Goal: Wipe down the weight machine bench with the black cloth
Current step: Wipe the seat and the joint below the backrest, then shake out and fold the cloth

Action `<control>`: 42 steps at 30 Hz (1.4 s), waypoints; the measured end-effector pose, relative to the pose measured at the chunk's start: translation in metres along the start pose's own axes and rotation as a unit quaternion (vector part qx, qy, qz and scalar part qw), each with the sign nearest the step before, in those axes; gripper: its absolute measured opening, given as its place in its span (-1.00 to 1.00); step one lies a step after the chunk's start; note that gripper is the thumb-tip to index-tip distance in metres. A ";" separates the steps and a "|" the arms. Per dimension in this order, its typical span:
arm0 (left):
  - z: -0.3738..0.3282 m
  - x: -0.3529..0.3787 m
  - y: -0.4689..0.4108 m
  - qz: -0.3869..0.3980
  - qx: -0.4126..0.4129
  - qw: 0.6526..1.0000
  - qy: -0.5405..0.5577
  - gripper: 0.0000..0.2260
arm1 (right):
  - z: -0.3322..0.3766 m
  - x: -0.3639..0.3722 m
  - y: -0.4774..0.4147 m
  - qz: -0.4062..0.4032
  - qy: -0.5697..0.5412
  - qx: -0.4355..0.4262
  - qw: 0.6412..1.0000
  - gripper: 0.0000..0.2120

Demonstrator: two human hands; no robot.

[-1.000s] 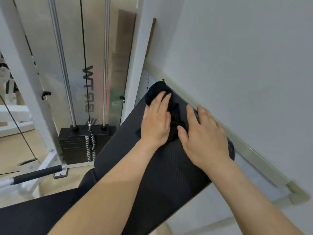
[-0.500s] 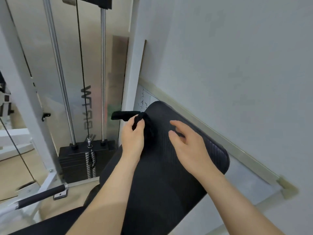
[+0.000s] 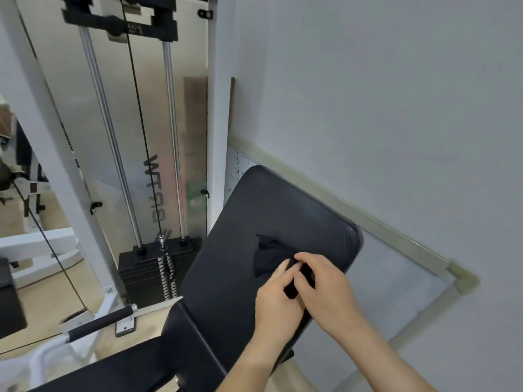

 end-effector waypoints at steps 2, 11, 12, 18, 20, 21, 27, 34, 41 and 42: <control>-0.002 0.000 0.009 0.025 -0.032 0.993 0.107 -0.51 | -0.009 0.005 0.016 -0.028 -0.091 0.029 0.995 -0.62; -0.018 0.005 0.030 0.088 -0.143 0.928 0.331 -0.57 | -0.040 0.008 0.049 0.010 -0.303 0.140 0.943 -0.93; -0.021 0.007 0.032 0.099 -0.154 0.935 0.303 -0.57 | -0.046 0.007 0.057 0.024 -0.328 0.153 0.932 -0.87; -0.047 -0.002 0.037 0.134 -0.132 0.964 0.188 -0.65 | -0.064 -0.021 0.087 0.078 -0.577 0.153 0.799 -0.82; -0.062 0.003 0.044 0.221 -0.125 0.955 0.154 -0.75 | -0.068 -0.037 0.096 0.094 -0.596 0.148 0.783 -0.80; -0.069 0.006 0.048 0.278 -0.124 0.943 0.135 -0.81 | -0.067 -0.045 0.102 0.102 -0.598 0.147 0.781 -0.79; -0.099 0.016 0.061 0.357 -0.130 0.917 0.120 -0.63 | -0.066 -0.087 0.137 0.113 -0.595 0.084 0.791 -0.77; -0.131 0.040 0.072 0.399 -0.053 0.914 0.055 -0.77 | -0.058 -0.118 0.166 0.105 -0.612 -0.030 0.783 -0.69; -0.154 0.030 0.074 0.336 -0.007 0.941 0.039 -0.64 | -0.061 -0.136 0.191 0.044 -0.532 -0.035 0.845 -0.74; -0.159 0.032 0.079 0.357 -0.019 0.932 0.058 -0.66 | -0.060 -0.139 0.195 0.039 -0.503 -0.026 0.863 -0.80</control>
Point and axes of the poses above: each hand's wrist, its own y-axis away from the middle knuckle, its own x-axis out of the palm, z = x × y, the point moved 3 cm from there along -y, towards the middle knuckle, and after that the axes turned 14 degrees about z, right-handed, at the moved point
